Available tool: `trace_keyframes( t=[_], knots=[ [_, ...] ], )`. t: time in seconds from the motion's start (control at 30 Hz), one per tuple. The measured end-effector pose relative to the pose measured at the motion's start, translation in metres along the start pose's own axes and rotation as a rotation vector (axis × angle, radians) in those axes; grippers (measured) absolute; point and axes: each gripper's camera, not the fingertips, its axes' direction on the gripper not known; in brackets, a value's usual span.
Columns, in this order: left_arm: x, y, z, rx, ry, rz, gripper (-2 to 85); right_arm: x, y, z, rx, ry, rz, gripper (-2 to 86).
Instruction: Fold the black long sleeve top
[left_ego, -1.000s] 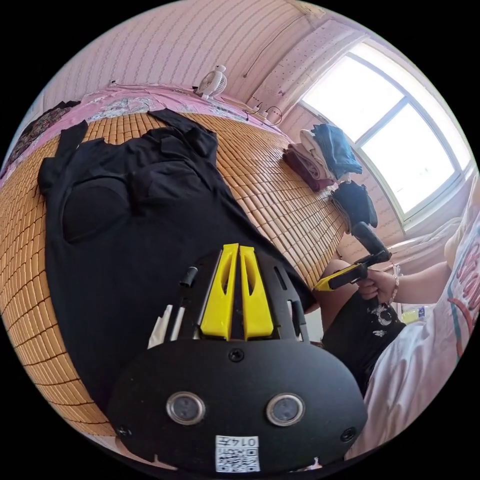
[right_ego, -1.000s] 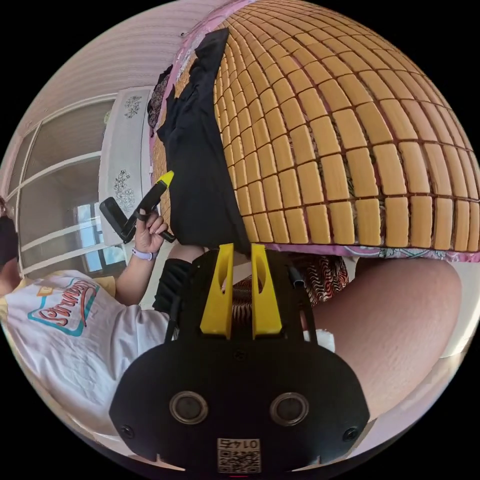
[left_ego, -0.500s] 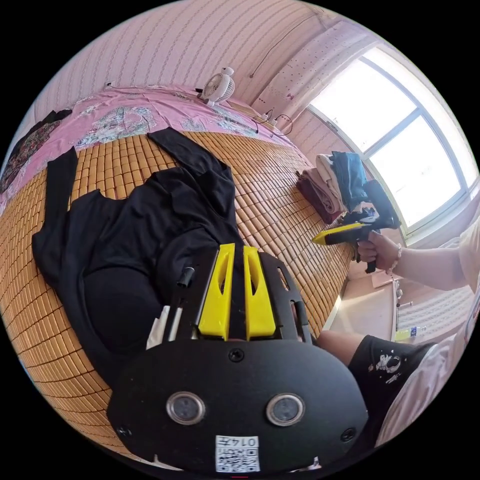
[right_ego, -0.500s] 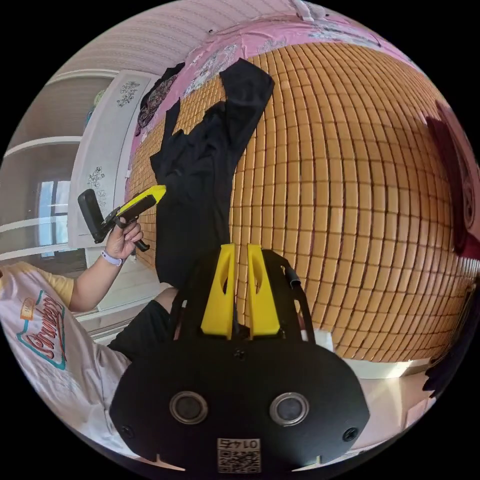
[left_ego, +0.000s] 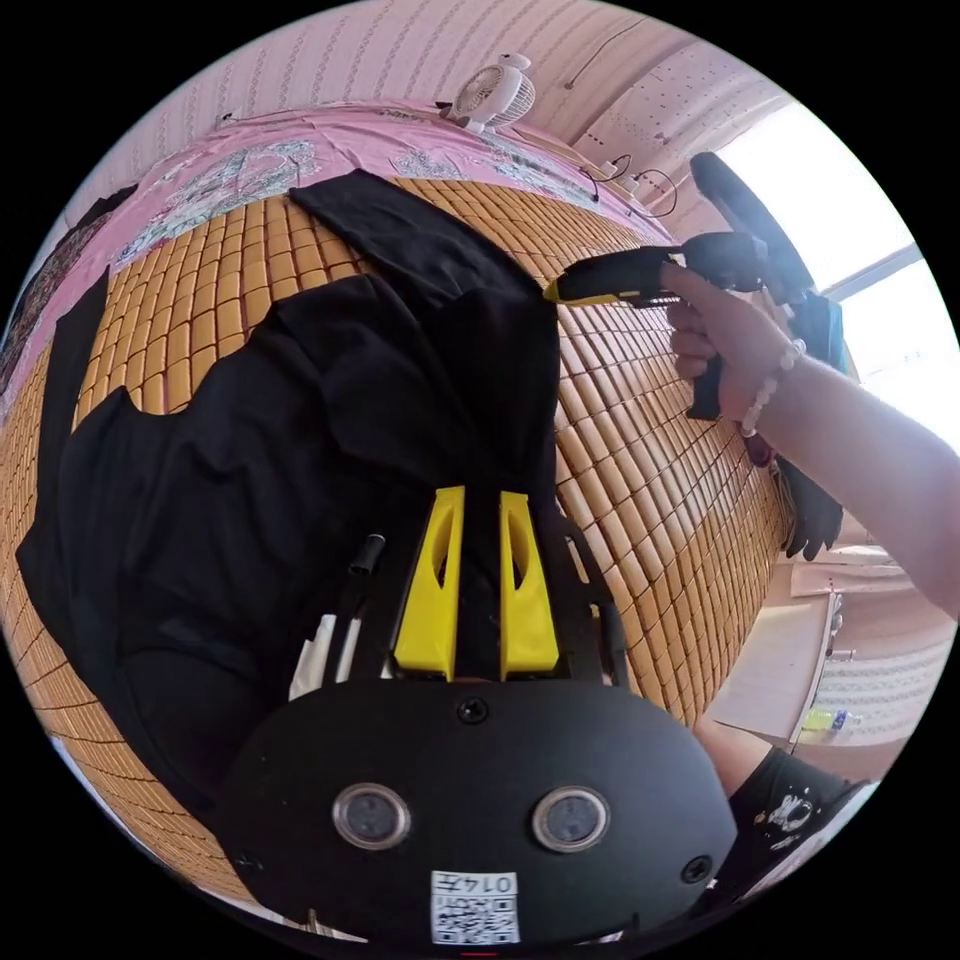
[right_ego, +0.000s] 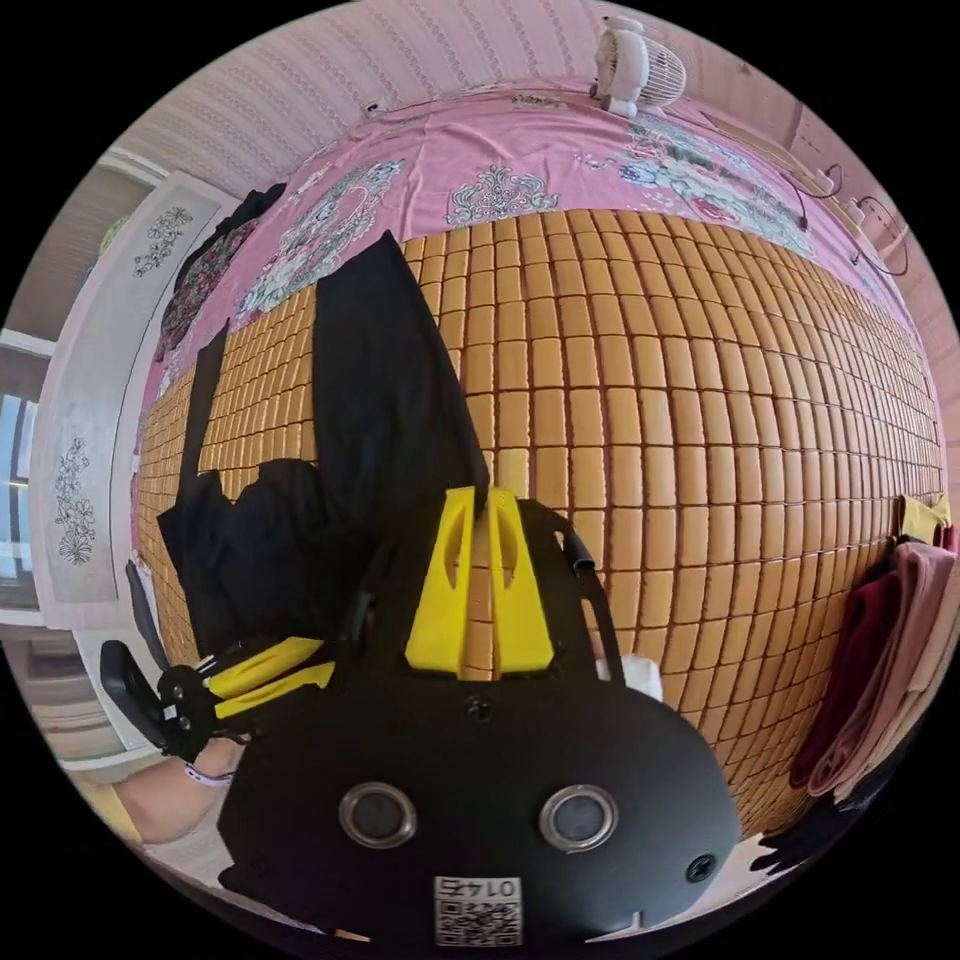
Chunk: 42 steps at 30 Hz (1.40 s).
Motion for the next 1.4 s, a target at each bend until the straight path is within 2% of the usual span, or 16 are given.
trace_keyframes(
  t=[0.13,0.3,0.43,0.5,0.6,0.73,0.8,0.9,1.03,1.13,1.27,1.33,1.4],
  knots=[
    [-0.013,0.002,0.008,0.048,0.050,-0.013,6.2,-0.006,0.045,-0.036,0.031,-0.170,-0.107,-0.1],
    [-0.028,0.004,0.004,0.143,0.047,-0.014,6.3,-0.042,0.142,-0.146,0.033,-0.345,-0.233,1.3],
    [-0.044,-0.007,0.034,0.101,0.024,-0.026,6.4,-0.046,0.168,-0.185,0.110,-0.268,-0.286,4.2],
    [-0.048,-0.013,0.049,0.084,0.026,-0.024,6.5,-0.025,0.173,-0.168,0.058,-0.103,-0.253,7.7],
    [-0.048,-0.020,0.075,0.048,0.004,-0.005,6.6,0.000,0.183,-0.127,-0.026,0.043,-0.208,9.8],
    [-0.043,-0.025,0.093,0.046,0.005,-0.008,6.6,0.037,0.180,-0.086,-0.053,0.049,0.018,11.1],
    [-0.039,-0.024,0.099,0.057,-0.019,0.002,6.5,0.057,0.180,-0.073,0.000,-0.092,0.211,7.8],
    [-0.041,-0.023,0.124,0.005,0.011,-0.016,6.5,0.065,0.190,-0.075,0.099,-0.092,0.332,0.6],
    [-0.040,-0.016,0.142,0.016,0.005,0.011,6.6,0.082,0.206,-0.080,0.085,-0.196,0.362,-0.5],
    [-0.042,-0.012,0.150,0.017,0.013,0.012,6.6,0.089,0.237,-0.117,0.100,-0.269,0.369,-0.4],
    [-0.042,-0.011,0.149,0.035,0.038,0.023,6.8,0.097,0.292,-0.197,0.181,-0.629,0.443,1.2],
    [-0.040,-0.012,0.143,0.070,0.049,0.030,6.9,0.100,0.307,-0.231,0.259,-0.504,0.467,2.6],
    [-0.036,-0.014,0.141,0.070,0.063,0.047,7.0,0.117,0.321,-0.251,0.349,-0.277,0.550,8.4]
  ],
)
